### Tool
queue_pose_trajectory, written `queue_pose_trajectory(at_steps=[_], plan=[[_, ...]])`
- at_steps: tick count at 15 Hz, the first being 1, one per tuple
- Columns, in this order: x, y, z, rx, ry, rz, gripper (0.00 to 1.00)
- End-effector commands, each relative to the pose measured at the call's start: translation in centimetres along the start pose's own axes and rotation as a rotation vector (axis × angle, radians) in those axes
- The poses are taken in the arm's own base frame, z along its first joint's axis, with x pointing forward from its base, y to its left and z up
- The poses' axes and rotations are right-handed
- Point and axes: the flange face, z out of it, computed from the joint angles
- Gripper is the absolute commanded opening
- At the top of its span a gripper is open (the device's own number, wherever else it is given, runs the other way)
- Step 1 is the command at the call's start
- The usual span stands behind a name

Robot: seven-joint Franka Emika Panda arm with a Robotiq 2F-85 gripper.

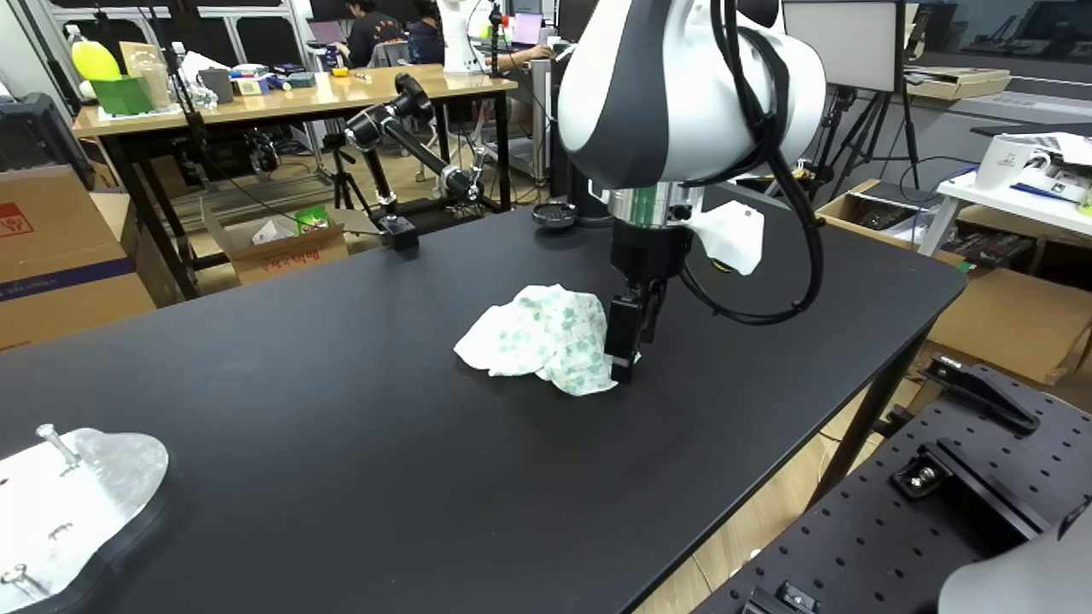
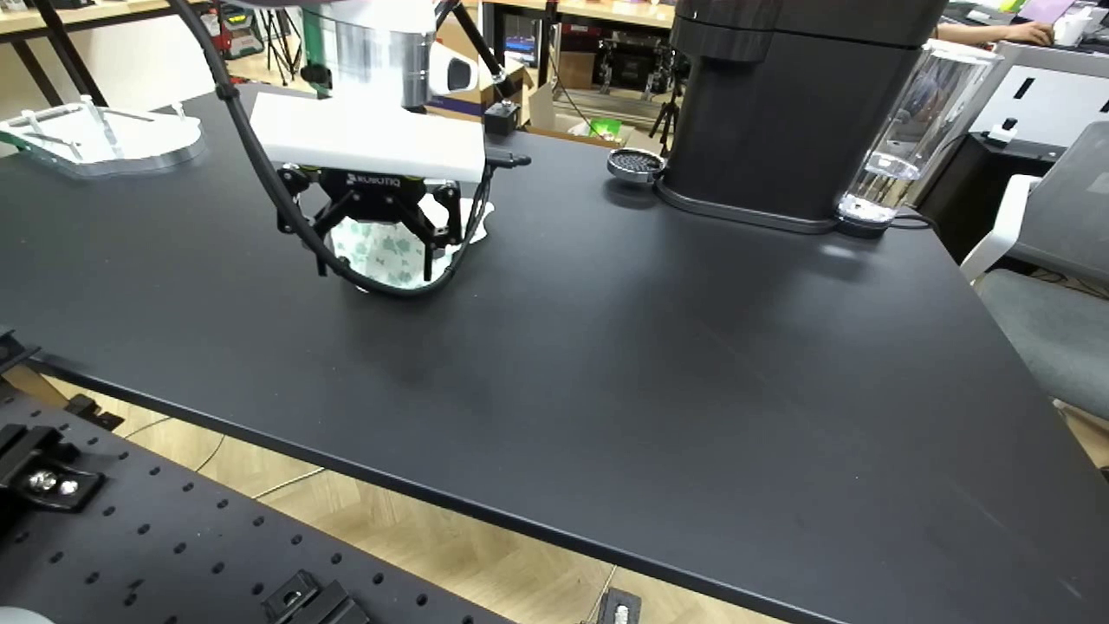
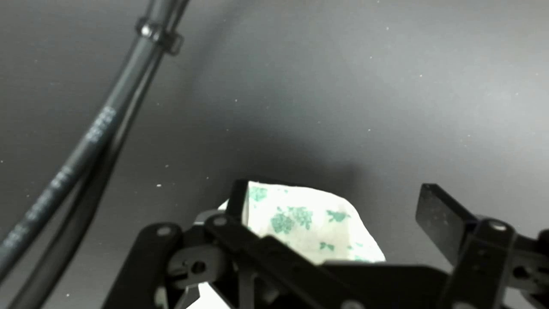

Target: Put the cloth on the black rod

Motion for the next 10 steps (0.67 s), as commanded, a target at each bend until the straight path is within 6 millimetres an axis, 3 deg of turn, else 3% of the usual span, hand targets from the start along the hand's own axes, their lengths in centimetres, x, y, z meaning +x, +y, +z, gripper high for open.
queue_pose_trajectory(at_steps=[1,6,10], plan=[[1.0,-0.1,-0.5,-0.062,0.031,-0.006,1.00],[4.1,0.4,-2.6,-0.292,0.108,-0.180,1.00],[6.2,-0.9,-1.9,-0.304,0.113,-0.231,1.00]])
